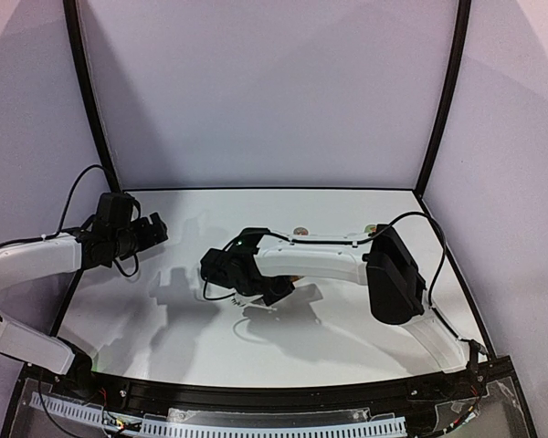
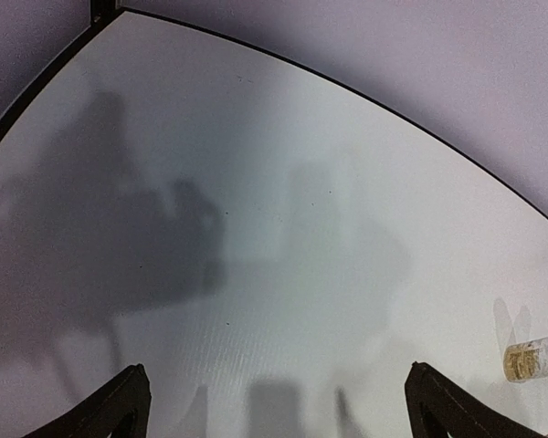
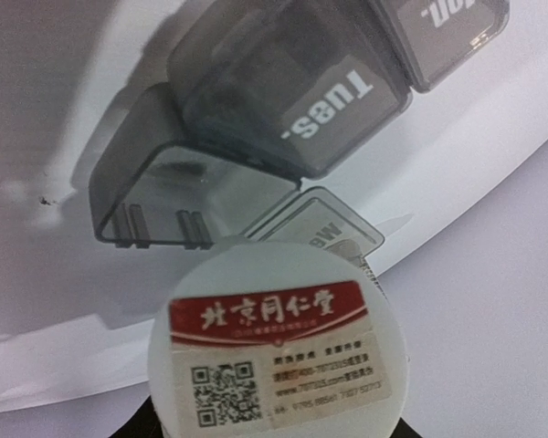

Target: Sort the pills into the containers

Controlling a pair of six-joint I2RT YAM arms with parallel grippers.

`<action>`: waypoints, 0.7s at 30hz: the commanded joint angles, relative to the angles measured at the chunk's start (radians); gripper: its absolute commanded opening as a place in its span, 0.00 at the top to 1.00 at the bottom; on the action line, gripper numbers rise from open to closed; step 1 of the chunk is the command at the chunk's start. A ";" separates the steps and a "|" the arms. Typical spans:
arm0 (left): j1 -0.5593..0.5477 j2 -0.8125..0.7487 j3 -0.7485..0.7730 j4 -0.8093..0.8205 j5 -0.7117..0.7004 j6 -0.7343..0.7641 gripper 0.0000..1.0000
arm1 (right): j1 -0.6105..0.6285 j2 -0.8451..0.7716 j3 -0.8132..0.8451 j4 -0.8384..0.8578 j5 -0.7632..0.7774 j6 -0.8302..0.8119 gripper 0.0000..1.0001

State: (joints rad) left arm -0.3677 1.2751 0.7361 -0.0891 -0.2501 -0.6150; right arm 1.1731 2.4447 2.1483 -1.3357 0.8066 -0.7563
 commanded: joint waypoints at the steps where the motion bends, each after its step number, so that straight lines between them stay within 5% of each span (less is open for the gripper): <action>1: 0.013 -0.009 0.027 -0.012 -0.001 0.026 0.01 | 0.014 0.021 0.012 -0.115 0.020 -0.024 1.00; 21: 0.021 -0.086 -0.011 -0.037 -0.062 0.035 0.01 | 0.015 0.015 -0.011 -0.033 0.067 -0.092 1.00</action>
State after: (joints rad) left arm -0.3553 1.2124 0.7372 -0.0990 -0.2813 -0.5973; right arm 1.1755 2.4485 2.1445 -1.3354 0.8533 -0.8345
